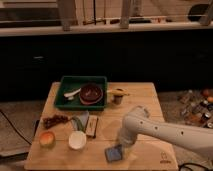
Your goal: Wipe table surface with sponge
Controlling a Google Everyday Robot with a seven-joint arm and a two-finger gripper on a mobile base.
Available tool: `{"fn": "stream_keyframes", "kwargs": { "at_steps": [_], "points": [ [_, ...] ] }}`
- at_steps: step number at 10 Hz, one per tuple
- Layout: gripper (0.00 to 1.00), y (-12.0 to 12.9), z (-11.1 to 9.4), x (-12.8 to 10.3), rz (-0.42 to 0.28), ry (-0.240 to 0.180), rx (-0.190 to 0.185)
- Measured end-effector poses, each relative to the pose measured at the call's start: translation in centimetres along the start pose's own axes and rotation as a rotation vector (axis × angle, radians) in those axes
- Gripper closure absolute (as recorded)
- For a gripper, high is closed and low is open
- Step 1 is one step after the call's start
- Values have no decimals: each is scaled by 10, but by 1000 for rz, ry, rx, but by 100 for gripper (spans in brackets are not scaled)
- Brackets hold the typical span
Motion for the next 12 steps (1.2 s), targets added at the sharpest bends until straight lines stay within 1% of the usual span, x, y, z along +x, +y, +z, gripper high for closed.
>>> {"fn": "stream_keyframes", "kwargs": {
  "at_steps": [1, 2, 4, 5, 6, 8, 10, 11, 12],
  "points": [
    [100, 5, -11, 19, 30, 14, 20],
    [100, 4, -22, 31, 52, 23, 45],
    [100, -7, -34, 42, 63, 32, 84],
    [100, -13, -36, 41, 60, 34, 95],
    [100, -22, -36, 35, 52, 33, 102],
    [100, -42, -32, 11, 23, 27, 108],
    [100, -59, -25, -23, -36, 9, 101],
    [100, -60, -22, -39, -76, -7, 91],
    [100, -55, -19, -51, -106, -18, 76]
  ]
}}
